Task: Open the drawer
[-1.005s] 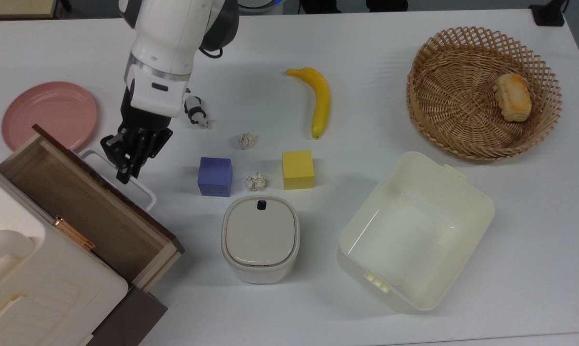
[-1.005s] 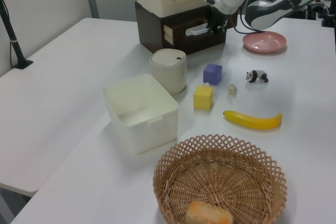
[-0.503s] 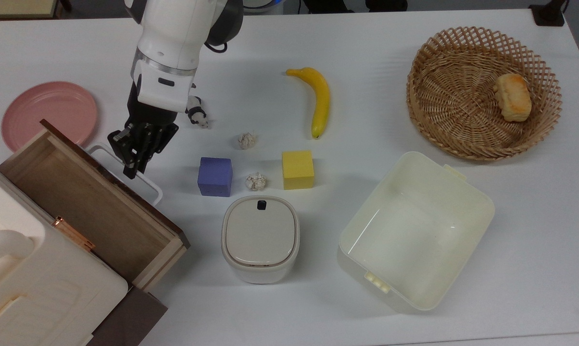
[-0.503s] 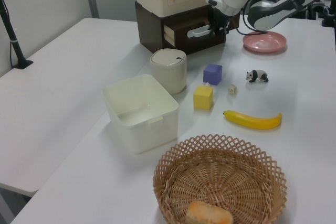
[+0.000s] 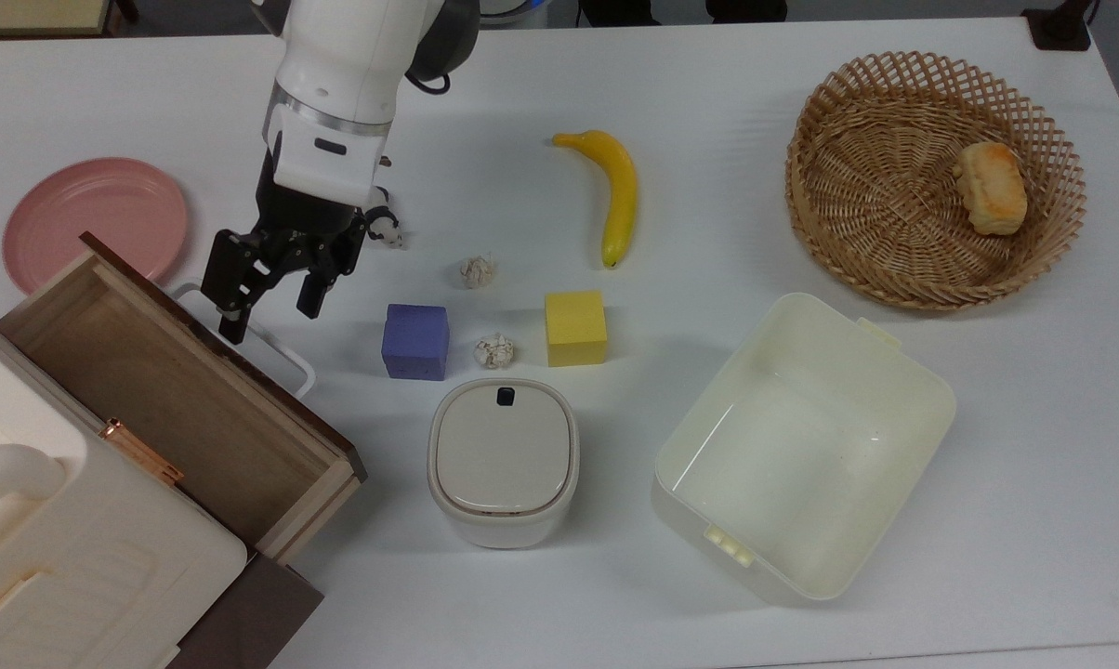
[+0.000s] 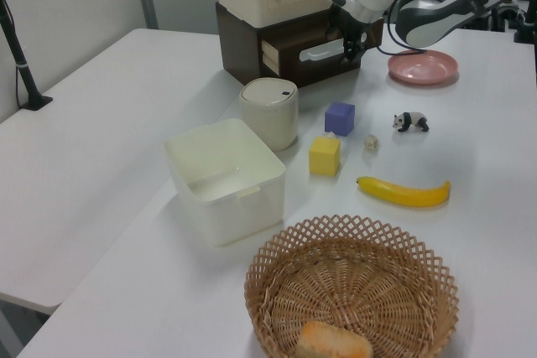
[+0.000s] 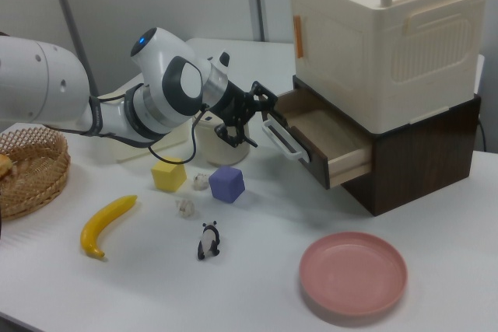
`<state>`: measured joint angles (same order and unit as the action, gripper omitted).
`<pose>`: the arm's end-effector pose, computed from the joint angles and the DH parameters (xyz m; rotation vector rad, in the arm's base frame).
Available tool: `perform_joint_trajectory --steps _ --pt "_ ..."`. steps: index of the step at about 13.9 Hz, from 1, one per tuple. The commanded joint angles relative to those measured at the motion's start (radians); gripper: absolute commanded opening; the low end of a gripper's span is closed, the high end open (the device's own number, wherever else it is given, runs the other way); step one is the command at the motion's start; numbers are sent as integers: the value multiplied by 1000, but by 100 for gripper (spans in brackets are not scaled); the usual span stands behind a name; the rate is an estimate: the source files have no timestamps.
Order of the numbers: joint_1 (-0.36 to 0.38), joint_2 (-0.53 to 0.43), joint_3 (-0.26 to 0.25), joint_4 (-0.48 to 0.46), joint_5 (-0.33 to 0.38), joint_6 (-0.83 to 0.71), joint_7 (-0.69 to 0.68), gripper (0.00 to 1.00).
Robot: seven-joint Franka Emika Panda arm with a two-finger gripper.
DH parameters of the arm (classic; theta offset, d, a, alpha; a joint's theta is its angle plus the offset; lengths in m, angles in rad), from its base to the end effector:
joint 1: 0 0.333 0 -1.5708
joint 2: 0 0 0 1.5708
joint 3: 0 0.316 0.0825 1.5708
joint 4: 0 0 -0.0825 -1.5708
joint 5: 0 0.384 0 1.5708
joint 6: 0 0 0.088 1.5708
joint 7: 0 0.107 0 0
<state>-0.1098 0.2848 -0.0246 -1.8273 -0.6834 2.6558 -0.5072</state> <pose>0.6635 -0.0706 0.4345 2.2435 1.0839 0.4401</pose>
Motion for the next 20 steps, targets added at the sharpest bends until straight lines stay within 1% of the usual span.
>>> perform_joint_trajectory --steps 1,2,3,4,6,8,9,10,11,15,16,18,19,20 --pt "48 -65 -5 -43 2 -31 136 100" --pt "65 -75 2 -40 4 -78 160 100" --pt "85 -90 11 -32 22 -147 182 100" --pt "94 -104 23 -26 71 -192 190 100" --pt "116 -127 51 5 219 -302 193 100" --pt "151 -147 60 83 376 -467 197 100" --pt "168 -151 60 132 427 -552 209 100" --pt "183 -154 60 173 458 -621 229 100" --pt "199 -159 60 195 475 -672 266 100" --pt "228 -199 60 220 499 -749 470 100" --pt "229 -202 60 252 527 -804 519 100" --pt "220 -202 57 313 602 -914 532 100" --pt "217 -210 45 330 651 -975 538 100" --pt "216 -231 43 332 659 -1013 538 100"
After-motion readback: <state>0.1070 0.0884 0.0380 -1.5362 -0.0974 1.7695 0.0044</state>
